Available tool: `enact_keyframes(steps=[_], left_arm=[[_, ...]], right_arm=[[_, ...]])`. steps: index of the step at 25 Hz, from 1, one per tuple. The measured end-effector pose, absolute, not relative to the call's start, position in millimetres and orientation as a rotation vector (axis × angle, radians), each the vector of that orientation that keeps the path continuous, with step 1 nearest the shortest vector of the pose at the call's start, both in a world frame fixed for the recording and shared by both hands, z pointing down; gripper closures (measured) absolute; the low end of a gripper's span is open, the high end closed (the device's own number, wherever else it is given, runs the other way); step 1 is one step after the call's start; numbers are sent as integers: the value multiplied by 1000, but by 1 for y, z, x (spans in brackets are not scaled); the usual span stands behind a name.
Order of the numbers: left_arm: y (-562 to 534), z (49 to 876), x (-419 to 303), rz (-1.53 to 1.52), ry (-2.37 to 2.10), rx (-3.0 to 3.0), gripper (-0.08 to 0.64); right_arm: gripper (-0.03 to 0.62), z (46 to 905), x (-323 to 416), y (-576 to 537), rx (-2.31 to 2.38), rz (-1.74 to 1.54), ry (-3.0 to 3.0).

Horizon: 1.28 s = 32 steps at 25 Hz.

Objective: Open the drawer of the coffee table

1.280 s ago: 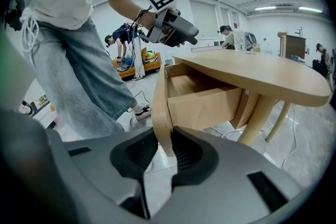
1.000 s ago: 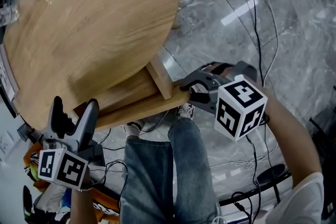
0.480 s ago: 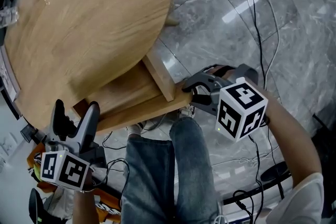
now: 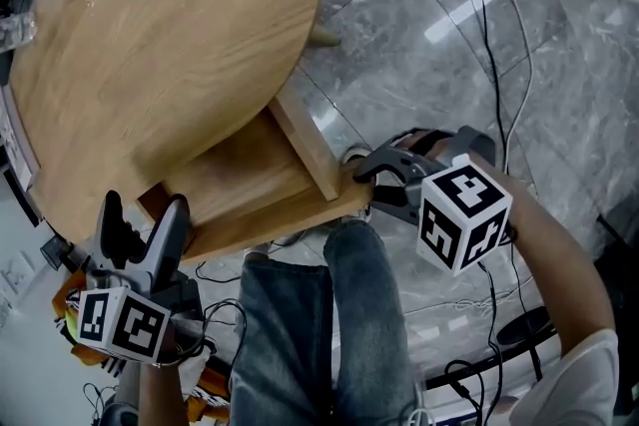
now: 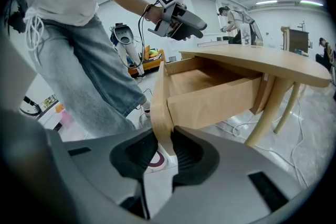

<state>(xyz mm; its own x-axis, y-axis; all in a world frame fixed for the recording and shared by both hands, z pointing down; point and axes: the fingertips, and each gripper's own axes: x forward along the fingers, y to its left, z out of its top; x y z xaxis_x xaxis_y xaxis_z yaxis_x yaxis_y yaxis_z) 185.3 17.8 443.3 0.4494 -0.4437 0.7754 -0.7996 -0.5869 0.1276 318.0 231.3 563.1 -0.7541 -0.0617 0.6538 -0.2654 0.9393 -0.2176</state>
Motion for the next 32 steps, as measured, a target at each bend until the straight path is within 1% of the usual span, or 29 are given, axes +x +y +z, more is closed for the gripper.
enact_keyframes(steps=[16, 32], left_arm=[[15, 448, 184, 991, -1014, 2215, -15], [17, 452, 171, 971, -996, 2219, -15]], right_arm=[[502, 566, 315, 262, 187, 425, -2383], [474, 613, 316, 272, 163, 374, -2263]])
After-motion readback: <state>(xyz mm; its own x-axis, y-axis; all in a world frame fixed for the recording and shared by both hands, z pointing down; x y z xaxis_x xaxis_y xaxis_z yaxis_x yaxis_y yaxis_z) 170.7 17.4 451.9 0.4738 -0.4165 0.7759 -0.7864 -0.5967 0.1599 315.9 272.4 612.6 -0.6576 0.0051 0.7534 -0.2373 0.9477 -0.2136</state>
